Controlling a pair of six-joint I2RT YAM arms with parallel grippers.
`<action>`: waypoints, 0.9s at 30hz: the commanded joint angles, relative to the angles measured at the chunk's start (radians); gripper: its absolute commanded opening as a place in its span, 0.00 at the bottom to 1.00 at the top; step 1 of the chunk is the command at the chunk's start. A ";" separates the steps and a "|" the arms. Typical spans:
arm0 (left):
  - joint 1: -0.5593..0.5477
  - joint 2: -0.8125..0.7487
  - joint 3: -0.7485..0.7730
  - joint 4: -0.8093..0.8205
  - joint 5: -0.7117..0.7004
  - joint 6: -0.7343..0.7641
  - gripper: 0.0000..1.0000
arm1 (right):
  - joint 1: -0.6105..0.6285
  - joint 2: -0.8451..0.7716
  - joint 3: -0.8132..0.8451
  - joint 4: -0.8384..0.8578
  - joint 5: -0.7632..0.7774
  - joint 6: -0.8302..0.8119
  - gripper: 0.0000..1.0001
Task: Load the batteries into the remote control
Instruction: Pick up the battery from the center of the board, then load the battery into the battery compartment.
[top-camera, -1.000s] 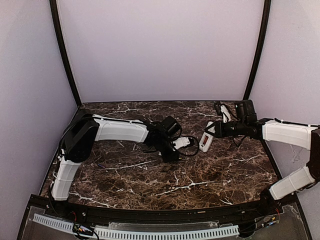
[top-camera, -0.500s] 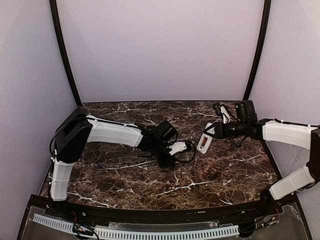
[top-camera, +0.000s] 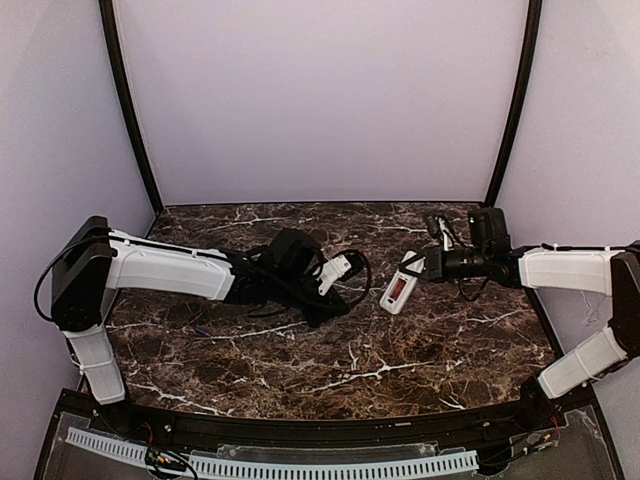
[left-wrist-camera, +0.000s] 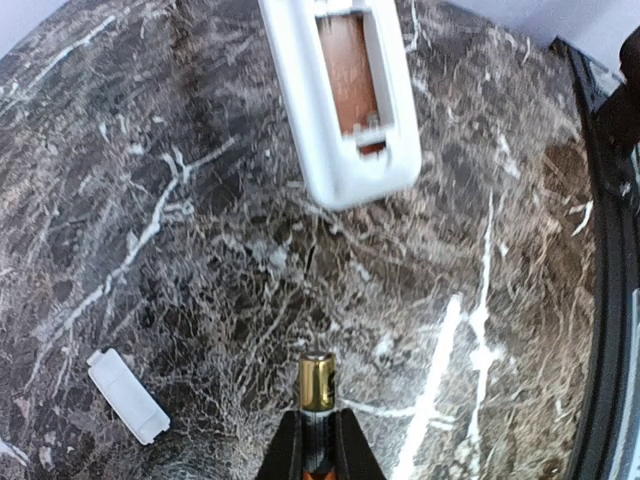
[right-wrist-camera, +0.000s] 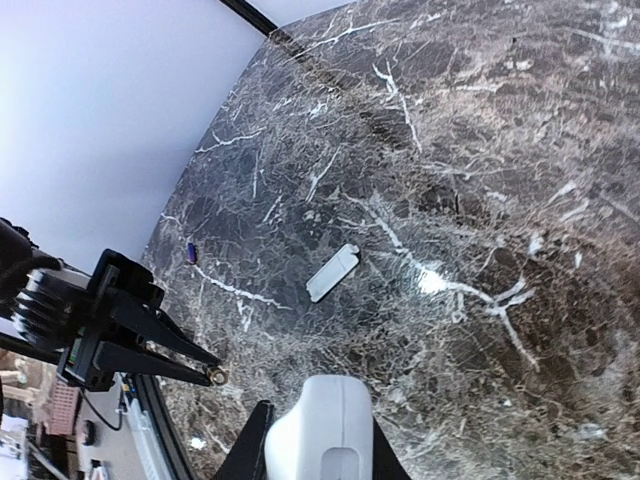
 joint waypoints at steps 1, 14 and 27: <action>-0.004 -0.075 -0.025 0.106 -0.029 -0.181 0.00 | -0.004 0.047 -0.038 0.147 -0.093 0.195 0.00; -0.040 -0.023 0.104 -0.075 -0.090 -0.360 0.00 | 0.069 0.147 -0.065 0.250 -0.080 0.391 0.00; -0.062 0.062 0.211 -0.209 -0.084 -0.434 0.00 | 0.157 0.212 -0.063 0.310 -0.018 0.459 0.00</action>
